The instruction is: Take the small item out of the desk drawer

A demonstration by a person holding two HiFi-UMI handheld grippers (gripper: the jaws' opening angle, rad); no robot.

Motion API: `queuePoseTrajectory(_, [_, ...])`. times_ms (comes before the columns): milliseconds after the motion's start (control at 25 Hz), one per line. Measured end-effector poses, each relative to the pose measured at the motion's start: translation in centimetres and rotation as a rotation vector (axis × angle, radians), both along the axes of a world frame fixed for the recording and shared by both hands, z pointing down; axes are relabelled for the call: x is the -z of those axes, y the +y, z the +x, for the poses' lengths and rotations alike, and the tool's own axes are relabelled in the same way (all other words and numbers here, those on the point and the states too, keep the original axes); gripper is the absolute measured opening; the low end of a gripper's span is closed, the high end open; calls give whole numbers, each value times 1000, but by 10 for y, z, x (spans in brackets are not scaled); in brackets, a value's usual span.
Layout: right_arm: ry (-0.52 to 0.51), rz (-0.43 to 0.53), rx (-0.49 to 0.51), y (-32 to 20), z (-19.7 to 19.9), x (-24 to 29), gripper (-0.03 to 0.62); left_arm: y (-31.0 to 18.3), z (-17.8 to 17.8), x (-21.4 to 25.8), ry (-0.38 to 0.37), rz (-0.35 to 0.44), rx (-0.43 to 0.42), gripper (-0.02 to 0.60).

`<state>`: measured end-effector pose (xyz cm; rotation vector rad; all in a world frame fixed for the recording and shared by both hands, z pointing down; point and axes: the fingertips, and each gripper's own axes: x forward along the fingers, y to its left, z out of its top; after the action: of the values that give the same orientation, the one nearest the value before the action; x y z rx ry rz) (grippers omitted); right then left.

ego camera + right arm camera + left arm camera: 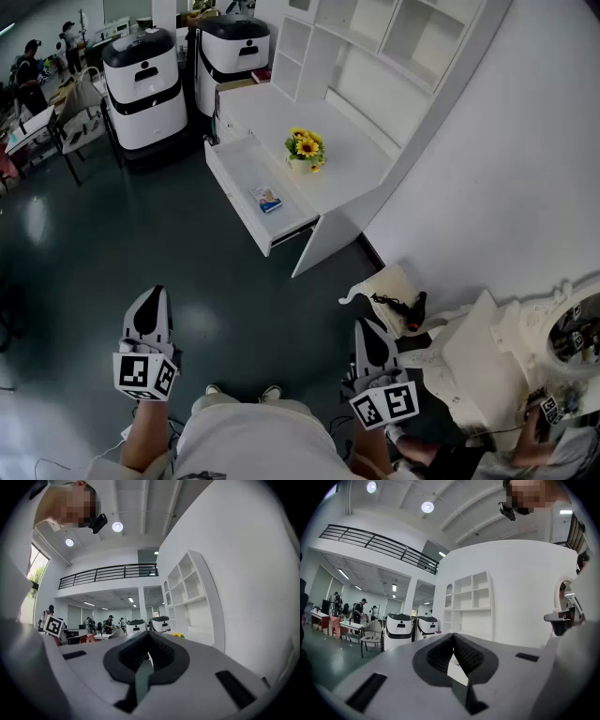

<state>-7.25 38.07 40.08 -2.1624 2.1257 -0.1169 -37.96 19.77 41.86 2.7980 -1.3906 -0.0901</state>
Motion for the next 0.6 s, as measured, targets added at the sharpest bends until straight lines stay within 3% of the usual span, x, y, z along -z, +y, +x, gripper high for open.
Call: queuePoseTrajectory(600, [-19,-25,44,3,-2,-11,11,15,-1,-10,-16,-31,21,15])
